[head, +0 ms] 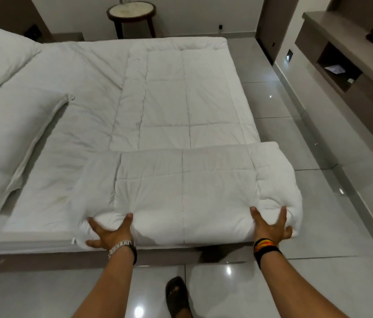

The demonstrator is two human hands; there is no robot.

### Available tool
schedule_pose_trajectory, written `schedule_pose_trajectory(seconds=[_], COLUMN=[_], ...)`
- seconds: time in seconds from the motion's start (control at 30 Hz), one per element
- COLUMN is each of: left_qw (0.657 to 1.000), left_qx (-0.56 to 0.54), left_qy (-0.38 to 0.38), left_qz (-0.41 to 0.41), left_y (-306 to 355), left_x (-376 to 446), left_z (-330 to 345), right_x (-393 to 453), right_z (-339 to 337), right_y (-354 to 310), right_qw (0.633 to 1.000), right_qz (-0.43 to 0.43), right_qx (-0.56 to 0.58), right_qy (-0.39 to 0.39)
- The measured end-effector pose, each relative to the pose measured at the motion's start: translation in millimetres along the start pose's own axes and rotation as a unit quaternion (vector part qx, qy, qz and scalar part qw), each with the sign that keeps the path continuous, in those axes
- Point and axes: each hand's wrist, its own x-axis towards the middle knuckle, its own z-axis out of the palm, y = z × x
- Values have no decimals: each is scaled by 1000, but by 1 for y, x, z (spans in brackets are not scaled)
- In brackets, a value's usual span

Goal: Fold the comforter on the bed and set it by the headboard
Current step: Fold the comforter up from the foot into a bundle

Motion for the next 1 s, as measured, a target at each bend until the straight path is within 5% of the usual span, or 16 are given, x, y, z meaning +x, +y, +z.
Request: schedule_pose_trajectory(seconds=[0.27, 0.53, 0.67, 0.77, 0.9, 1.0], left_qw=[984, 938, 906, 868, 798, 777], left_qx=[-100, -56, 30, 195, 324, 364], left_qy=[43, -72, -123, -110, -78, -81], left_qz=[142, 334, 403, 443, 501, 506], left_y=[119, 251, 283, 295, 285, 282], left_x=[-18, 21, 78, 122, 154, 182], left_z=[28, 117, 190, 241, 292, 322], right_x=[-14, 41, 98, 124, 160, 192], right_z=[30, 137, 207, 255, 307, 341], right_y=[-135, -274, -294, -293, -269, -267], right_qw=[987, 950, 920, 857, 813, 802], right_qz=[-139, -296, -372, -425, -414, -384], right_qx=[74, 51, -79, -288, -410, -457], right_qy=[13, -85, -97, -45, -16, -41])
